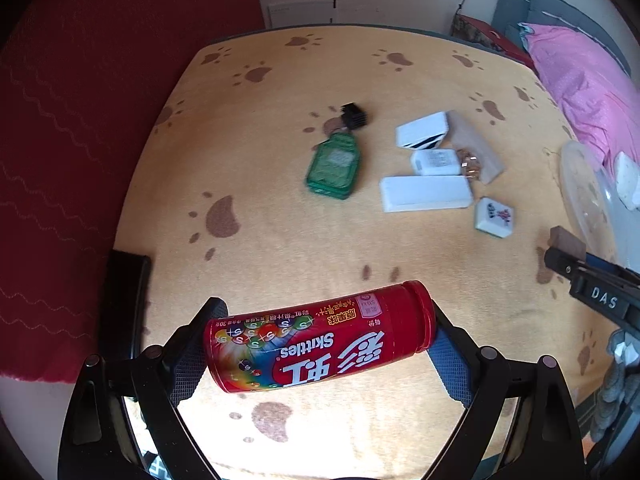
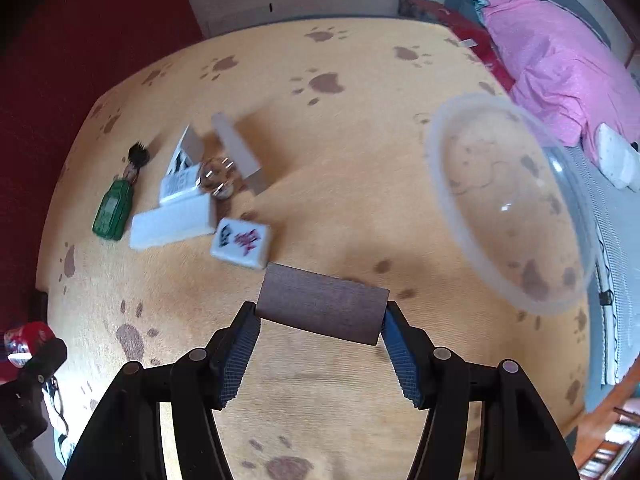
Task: Organize rigid objects
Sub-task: 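Carry the tube and block to the clear bowl and release both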
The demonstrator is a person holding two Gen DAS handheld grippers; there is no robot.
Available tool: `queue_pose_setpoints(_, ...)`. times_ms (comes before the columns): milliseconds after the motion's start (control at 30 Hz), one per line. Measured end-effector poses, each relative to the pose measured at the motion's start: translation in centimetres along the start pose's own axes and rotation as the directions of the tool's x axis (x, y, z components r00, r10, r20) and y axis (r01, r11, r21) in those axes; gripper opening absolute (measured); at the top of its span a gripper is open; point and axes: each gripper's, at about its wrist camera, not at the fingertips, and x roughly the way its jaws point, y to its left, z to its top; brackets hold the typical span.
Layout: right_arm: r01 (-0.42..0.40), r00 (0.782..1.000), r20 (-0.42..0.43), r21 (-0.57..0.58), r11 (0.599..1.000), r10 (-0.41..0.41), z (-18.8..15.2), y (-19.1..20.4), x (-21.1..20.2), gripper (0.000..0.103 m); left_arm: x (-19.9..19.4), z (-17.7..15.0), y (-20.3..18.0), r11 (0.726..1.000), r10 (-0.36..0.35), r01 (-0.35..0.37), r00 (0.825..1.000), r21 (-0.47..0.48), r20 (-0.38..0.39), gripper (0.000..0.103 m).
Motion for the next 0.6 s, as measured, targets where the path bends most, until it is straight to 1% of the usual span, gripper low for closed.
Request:
queue_pose_setpoints(167, 0.020, 0.999, 0.036, 0.071, 0.997, -0.023, 1.2, -4.6, -0.9, 0.065, -0.8, 0.6, -3.3, 0.999, -0.010, 0.009, 1.000, 0.047, 0.020, 0.095)
queue_pose_setpoints(367, 0.053, 0.997, 0.042, 0.151, 0.987, -0.060, 1.8, -10.8, -0.8, 0.065, -1.4, 1.1, -6.9, 0.997, -0.014, 0.012, 0.999, 0.074, 0.028, 0.095)
queue_pose_setpoints(600, 0.075, 0.994, 0.058, 0.194, 0.978, -0.088, 3.1, -16.4, -0.3, 0.066, -2.4, 1.3, -11.0, 0.995, -0.028, 0.023, 0.998, 0.097, 0.052, 0.095)
